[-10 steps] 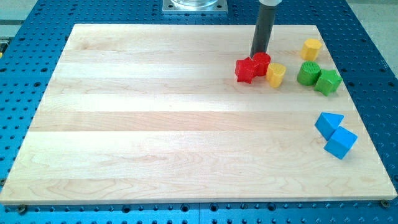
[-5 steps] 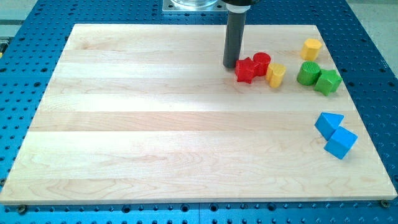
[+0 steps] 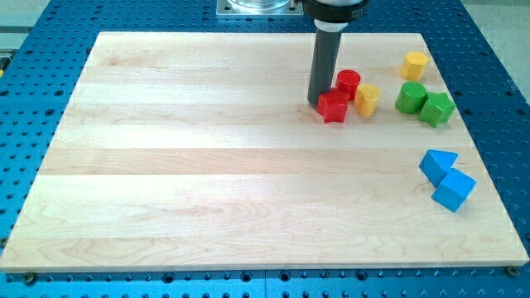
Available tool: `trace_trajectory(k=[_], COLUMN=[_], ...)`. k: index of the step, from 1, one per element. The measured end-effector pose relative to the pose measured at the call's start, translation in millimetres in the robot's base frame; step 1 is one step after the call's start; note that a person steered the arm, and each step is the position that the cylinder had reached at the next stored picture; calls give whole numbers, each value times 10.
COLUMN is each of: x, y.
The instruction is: Separate the red star from the red circle
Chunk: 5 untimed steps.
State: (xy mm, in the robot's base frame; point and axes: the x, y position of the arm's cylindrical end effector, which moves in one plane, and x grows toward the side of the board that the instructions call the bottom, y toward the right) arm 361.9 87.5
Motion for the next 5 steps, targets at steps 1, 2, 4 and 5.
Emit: trace_trajectory(k=[1, 2, 4, 5], x=[5, 5, 902, 1728], y=[-78, -209, -486, -373])
